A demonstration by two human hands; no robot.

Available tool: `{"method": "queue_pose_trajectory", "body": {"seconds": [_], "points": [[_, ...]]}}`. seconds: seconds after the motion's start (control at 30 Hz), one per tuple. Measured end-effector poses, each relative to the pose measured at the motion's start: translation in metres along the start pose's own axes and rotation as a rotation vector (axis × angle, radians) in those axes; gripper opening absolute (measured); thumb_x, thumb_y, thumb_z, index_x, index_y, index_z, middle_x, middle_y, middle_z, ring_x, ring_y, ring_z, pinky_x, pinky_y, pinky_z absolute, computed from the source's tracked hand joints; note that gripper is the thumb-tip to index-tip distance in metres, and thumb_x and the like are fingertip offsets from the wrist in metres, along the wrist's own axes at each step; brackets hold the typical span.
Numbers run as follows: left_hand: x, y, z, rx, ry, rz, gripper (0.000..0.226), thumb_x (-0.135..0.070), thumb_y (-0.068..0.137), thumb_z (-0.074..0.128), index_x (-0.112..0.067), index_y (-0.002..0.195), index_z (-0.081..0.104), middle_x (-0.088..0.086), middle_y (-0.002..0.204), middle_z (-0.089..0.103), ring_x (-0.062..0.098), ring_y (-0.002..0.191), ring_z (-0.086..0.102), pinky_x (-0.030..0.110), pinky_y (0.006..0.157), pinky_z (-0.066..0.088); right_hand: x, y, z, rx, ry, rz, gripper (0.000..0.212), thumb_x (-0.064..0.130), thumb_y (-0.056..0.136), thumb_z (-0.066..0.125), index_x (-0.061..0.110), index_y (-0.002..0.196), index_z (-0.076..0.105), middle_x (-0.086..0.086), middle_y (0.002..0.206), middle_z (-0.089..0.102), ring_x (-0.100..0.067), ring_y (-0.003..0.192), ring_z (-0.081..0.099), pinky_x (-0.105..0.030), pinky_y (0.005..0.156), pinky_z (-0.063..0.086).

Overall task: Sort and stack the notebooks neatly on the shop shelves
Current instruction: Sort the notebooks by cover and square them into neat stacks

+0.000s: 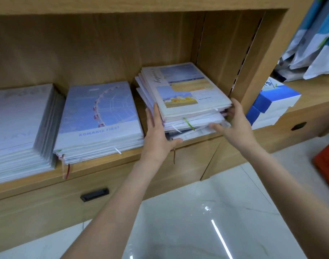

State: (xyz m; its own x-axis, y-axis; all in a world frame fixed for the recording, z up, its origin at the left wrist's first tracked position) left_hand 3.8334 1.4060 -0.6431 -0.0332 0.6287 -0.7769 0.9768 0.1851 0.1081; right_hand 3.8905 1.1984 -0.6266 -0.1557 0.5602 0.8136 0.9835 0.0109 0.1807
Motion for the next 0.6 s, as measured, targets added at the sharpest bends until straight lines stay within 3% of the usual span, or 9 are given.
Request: {"method": "queue_pose_trajectory", "body": {"seconds": [0.1,0.27,0.4,0.43,0.5,0.53,0.6], "points": [[0.003,-0.001,-0.002,0.049,0.043,0.010,0.119,-0.024,0.074,0.077,-0.031,0.145,-0.017,-0.003,0.156,-0.016,0.016,0.142,0.016,0.030,0.108,0.026,-0.013,-0.009,0.008,-0.084,-0.003,-0.038,0.103,0.012,0.073,0.079,0.018,0.149,0.010,-0.002,0.146,0.035,-0.012,0.132,0.035,-0.019,0.105,0.028],[0.014,-0.010,-0.011,-0.086,0.054,0.052,0.095,-0.020,0.087,0.063,-0.033,0.145,-0.011,0.000,0.156,-0.014,0.016,0.132,0.038,0.024,0.102,0.032,-0.007,-0.015,0.023,-0.098,-0.011,-0.068,0.104,0.007,0.071,0.078,0.015,0.149,0.009,-0.004,0.125,0.044,-0.012,0.114,0.046,-0.022,0.102,0.036],[0.018,-0.019,-0.016,-0.202,0.076,0.079,0.079,-0.013,0.093,0.053,-0.031,0.147,-0.002,0.004,0.156,0.014,0.024,0.129,0.043,0.031,0.104,0.034,-0.025,-0.019,0.016,-0.098,0.064,0.059,0.093,0.010,0.074,0.076,0.012,0.147,0.020,-0.008,0.137,0.040,-0.014,0.121,0.044,-0.031,0.107,0.036],[0.020,-0.019,-0.015,-0.219,0.075,0.069,0.078,-0.012,0.094,0.052,-0.030,0.147,-0.001,0.006,0.150,0.031,0.024,0.124,0.048,0.032,0.102,0.037,-0.030,-0.020,0.017,-0.060,0.108,0.101,0.089,0.009,0.076,0.075,0.009,0.146,0.021,-0.008,0.142,0.039,-0.016,0.126,0.042,-0.031,0.109,0.034],[0.022,-0.019,-0.014,-0.253,0.073,0.024,0.079,-0.010,0.094,0.052,-0.028,0.148,-0.004,0.008,0.118,0.057,0.023,0.100,0.058,0.031,0.086,0.044,-0.030,-0.016,0.025,0.032,0.187,0.119,0.082,0.002,0.078,0.072,0.008,0.145,0.025,-0.005,0.142,0.040,-0.013,0.128,0.040,-0.024,0.107,0.032],[0.023,-0.018,-0.013,-0.259,0.064,-0.009,0.080,-0.009,0.094,0.050,-0.027,0.148,-0.006,0.007,0.103,0.058,0.021,0.088,0.057,0.028,0.077,0.044,-0.028,-0.011,0.028,0.057,0.213,0.113,0.081,-0.001,0.077,0.071,0.009,0.144,0.026,-0.001,0.137,0.044,-0.010,0.123,0.043,-0.023,0.104,0.035],[0.028,-0.014,-0.008,-0.223,-0.013,-0.083,0.079,-0.004,0.094,0.048,-0.025,0.148,-0.006,0.003,0.094,0.054,0.015,0.078,0.052,0.024,0.072,0.039,-0.023,0.000,0.035,0.101,0.229,0.135,0.081,-0.002,0.076,0.071,0.012,0.143,0.027,0.002,0.126,0.049,-0.011,0.114,0.048,-0.027,0.100,0.040]]}}
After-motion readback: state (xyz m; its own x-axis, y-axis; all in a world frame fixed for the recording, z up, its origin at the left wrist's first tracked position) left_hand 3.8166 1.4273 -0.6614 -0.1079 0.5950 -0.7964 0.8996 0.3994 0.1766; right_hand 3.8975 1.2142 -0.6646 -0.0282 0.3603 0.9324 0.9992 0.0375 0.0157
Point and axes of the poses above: each hand's wrist, its own y-axis towards the middle knuckle, its own z-axis out of the palm, x = y × z, the point moved 7 cm from there along y, towards the middle knuckle
